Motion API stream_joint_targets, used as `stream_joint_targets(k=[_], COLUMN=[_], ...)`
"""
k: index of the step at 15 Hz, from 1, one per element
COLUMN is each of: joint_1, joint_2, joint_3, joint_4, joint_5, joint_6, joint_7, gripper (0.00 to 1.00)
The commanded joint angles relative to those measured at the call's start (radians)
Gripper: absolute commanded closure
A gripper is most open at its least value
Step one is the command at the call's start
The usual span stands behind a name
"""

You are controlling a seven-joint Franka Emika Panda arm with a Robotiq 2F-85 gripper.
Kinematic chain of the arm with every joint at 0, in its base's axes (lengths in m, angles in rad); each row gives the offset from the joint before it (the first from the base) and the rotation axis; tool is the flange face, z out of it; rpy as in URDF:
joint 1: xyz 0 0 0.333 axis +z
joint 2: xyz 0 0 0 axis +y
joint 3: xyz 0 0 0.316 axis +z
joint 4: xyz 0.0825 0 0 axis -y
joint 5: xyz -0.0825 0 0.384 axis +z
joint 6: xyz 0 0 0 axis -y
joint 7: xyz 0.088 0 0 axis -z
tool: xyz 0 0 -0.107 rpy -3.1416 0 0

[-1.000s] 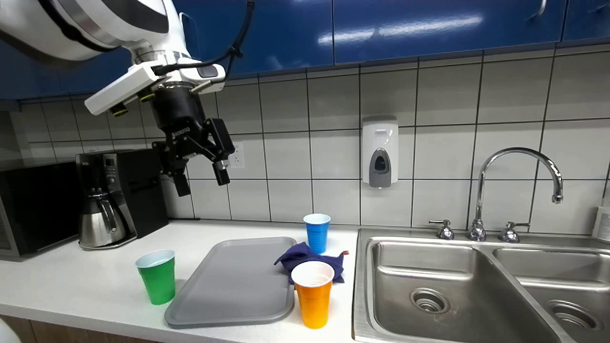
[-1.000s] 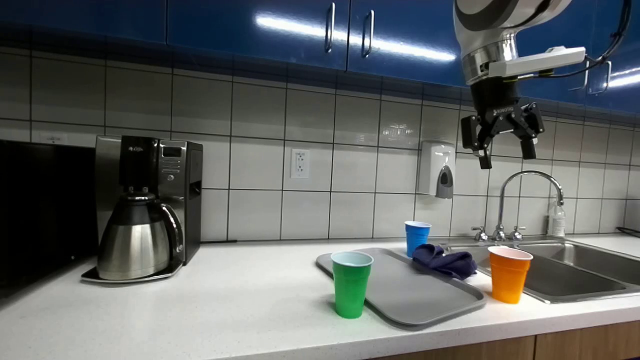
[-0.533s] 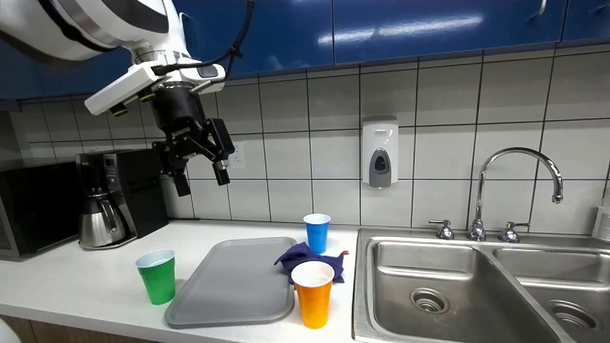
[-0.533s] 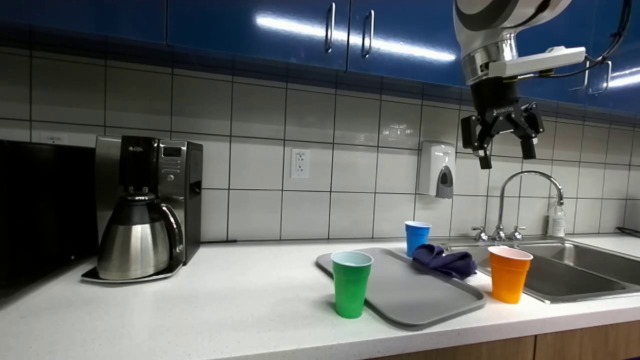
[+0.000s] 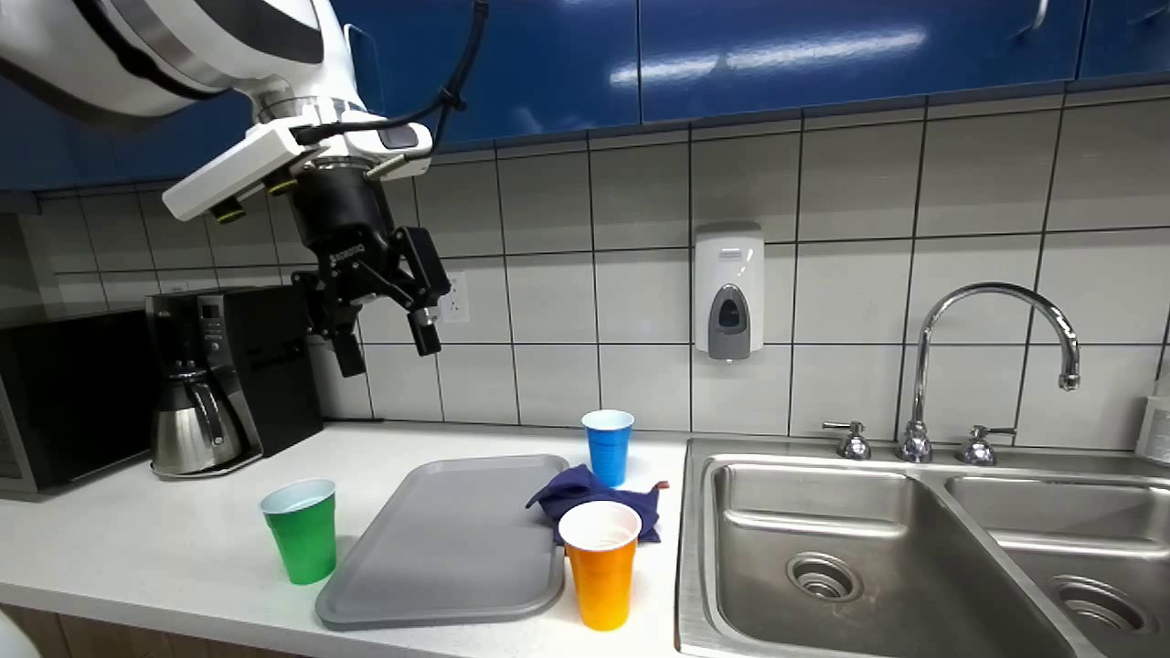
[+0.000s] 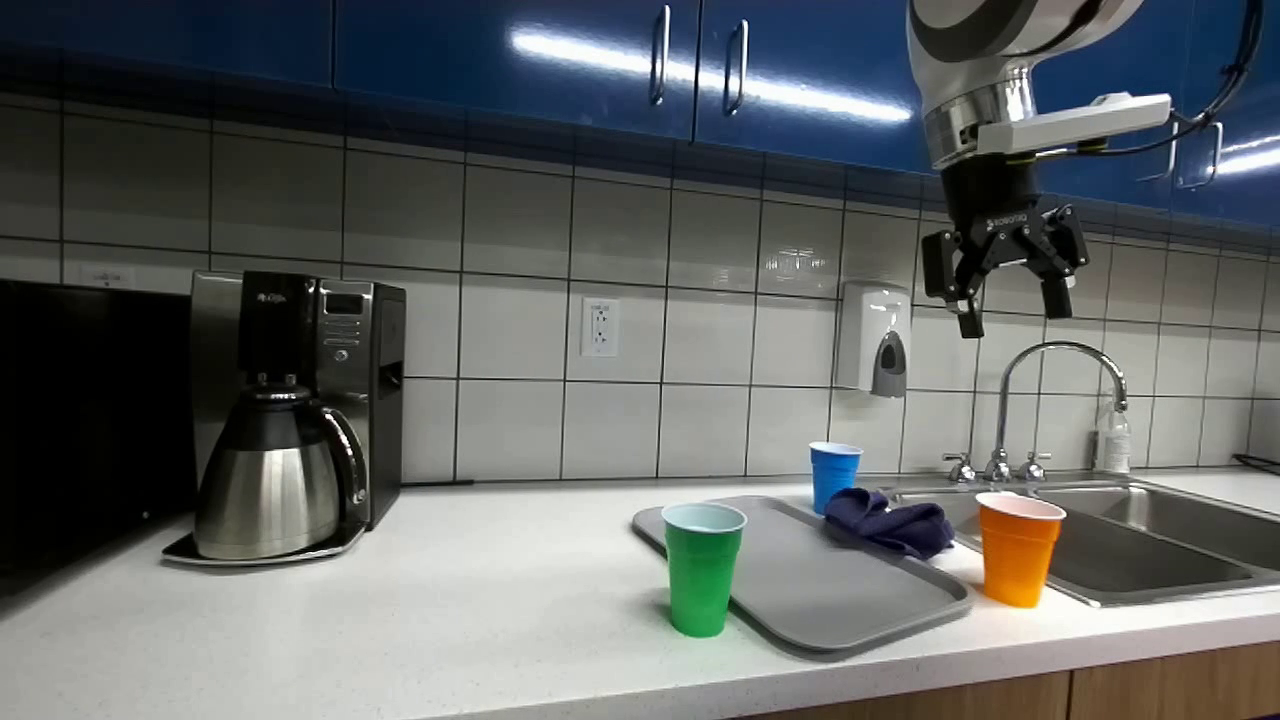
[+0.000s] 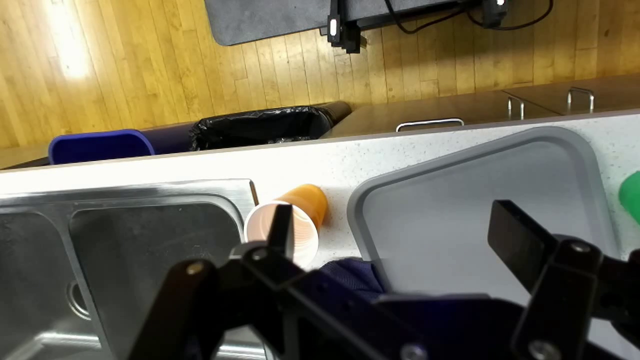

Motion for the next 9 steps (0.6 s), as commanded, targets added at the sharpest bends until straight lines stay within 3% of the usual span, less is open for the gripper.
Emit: stream_joint_targets(k=[1, 9], joint_1=[0.018, 0.021], joint_2=[0.002, 0.004], joint_3=[-0.014, -0.022], joint_4=[0.002, 0.002], joint_5=[-0.008, -0.003], joint_6=[-0.004, 0.009], joint_7=[0.009, -0.003], gripper=[0.0, 0.0])
